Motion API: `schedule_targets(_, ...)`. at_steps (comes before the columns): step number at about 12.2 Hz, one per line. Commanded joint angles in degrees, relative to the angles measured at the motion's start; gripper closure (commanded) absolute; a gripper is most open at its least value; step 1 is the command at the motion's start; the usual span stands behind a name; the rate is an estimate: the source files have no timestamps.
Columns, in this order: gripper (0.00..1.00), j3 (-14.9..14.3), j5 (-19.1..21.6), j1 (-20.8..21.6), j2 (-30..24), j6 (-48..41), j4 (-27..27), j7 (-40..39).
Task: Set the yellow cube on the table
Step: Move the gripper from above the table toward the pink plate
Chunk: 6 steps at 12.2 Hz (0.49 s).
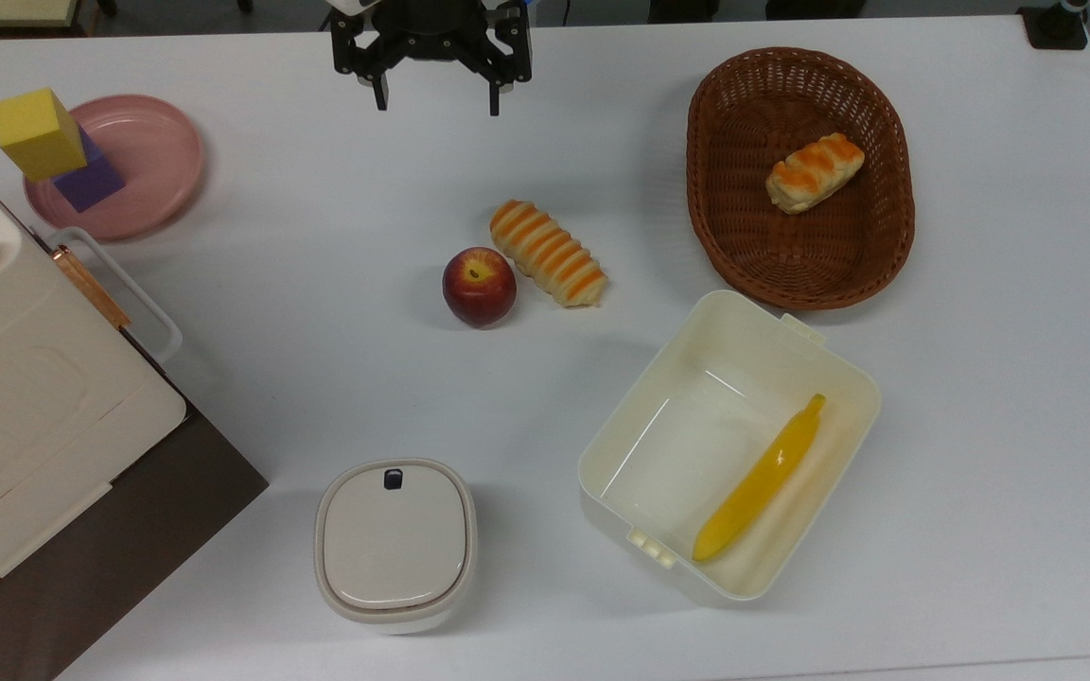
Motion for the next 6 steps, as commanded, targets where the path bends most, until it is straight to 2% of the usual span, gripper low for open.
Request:
schedule_targets(1, 0.0, -1.59, 0.51, -0.49, -1.41, -1.32, -0.01, 0.15)
schedule_targets(6, 0.0, -1.6, 0.51, -0.59, -2.03, -1.33, -0.09, 0.24)
